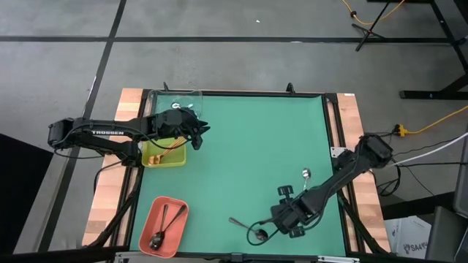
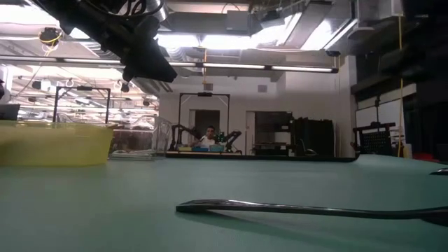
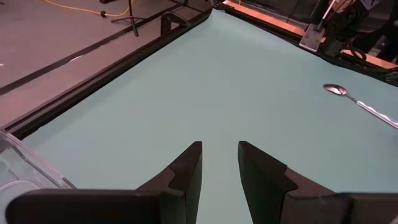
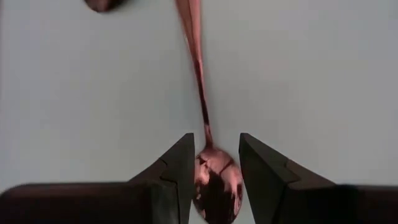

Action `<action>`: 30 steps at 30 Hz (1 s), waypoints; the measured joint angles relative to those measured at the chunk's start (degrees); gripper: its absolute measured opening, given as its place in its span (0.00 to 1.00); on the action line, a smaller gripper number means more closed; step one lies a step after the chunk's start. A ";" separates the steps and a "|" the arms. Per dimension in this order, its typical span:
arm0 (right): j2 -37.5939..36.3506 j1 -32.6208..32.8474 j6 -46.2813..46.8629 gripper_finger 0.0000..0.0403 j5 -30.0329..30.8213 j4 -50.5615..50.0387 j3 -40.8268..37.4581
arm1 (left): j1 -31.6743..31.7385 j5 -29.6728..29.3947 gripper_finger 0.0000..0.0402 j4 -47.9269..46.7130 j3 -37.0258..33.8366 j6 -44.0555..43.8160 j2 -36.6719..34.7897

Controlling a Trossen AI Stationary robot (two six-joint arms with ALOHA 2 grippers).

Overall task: Sort silverware by color (type)
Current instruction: Put the black spoon into the orange bin

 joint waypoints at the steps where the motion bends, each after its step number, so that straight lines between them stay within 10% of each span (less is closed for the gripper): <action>1: 0.82 -0.01 -0.01 0.29 0.06 0.08 0.00 | 0.00 0.00 0.24 0.01 0.00 0.00 0.00; 19: 7.26 -0.04 -3.50 0.27 0.15 4.41 0.07 | 0.00 -0.01 0.24 -0.46 0.02 0.00 0.00; 30: 7.34 0.02 -3.46 0.04 0.21 4.37 0.07 | 0.01 -0.01 0.24 -0.72 0.02 0.00 0.00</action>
